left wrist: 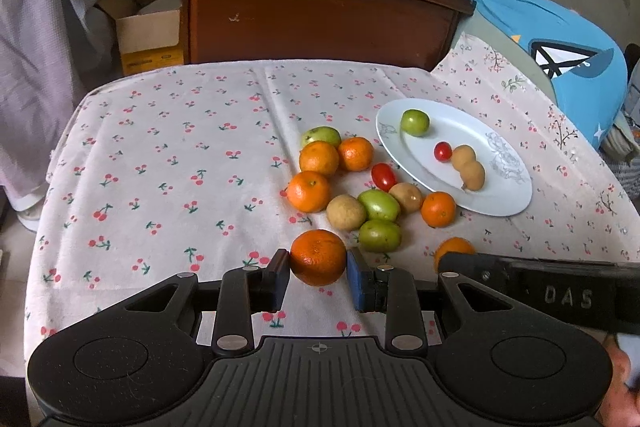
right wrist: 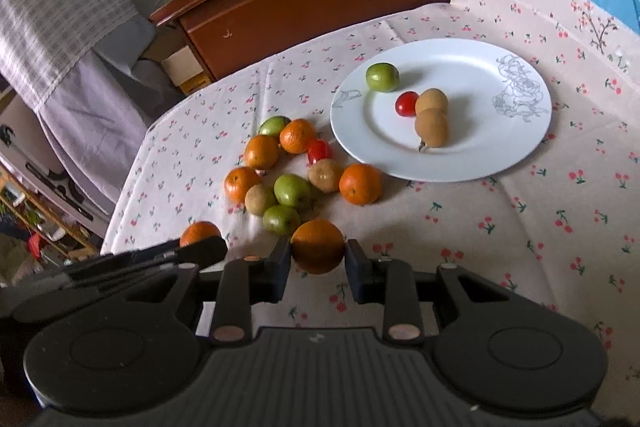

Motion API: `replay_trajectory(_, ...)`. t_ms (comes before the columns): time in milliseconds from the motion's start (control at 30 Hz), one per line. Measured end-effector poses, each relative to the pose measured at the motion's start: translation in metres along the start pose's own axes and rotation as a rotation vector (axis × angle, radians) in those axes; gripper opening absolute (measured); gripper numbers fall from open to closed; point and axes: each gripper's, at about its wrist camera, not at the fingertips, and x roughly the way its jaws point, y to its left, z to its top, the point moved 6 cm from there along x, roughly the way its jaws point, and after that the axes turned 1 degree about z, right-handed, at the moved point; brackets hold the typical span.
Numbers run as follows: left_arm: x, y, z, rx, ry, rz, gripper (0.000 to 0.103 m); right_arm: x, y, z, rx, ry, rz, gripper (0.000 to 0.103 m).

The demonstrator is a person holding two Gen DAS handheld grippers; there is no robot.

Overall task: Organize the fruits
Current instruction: 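Close left gripper on a tangerine while right gripper closes on another tangerine, then carry both held tangerines over the white plate with left and right grippers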

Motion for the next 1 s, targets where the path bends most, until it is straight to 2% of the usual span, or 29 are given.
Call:
replay_trajectory(367,-0.014,0.001,0.003,-0.003,-0.038,0.026,0.028,-0.023,-0.002,-0.012,-0.072,-0.018,-0.076,0.029)
replay_trajectory(533,-0.02,-0.001,0.016,-0.027,-0.064,0.007,0.028,-0.044,-0.004,0.005,-0.097,-0.079,-0.086,0.029)
replay_trajectory(700,-0.025,-0.01,0.03,-0.036,-0.084,-0.044,0.028,-0.068,-0.012,0.026,-0.129,-0.135,-0.094,0.029)
replay_trajectory(1000,-0.021,-0.024,0.057,-0.006,-0.089,-0.111,0.028,-0.083,-0.045,0.06,-0.019,-0.185,-0.087,0.029)
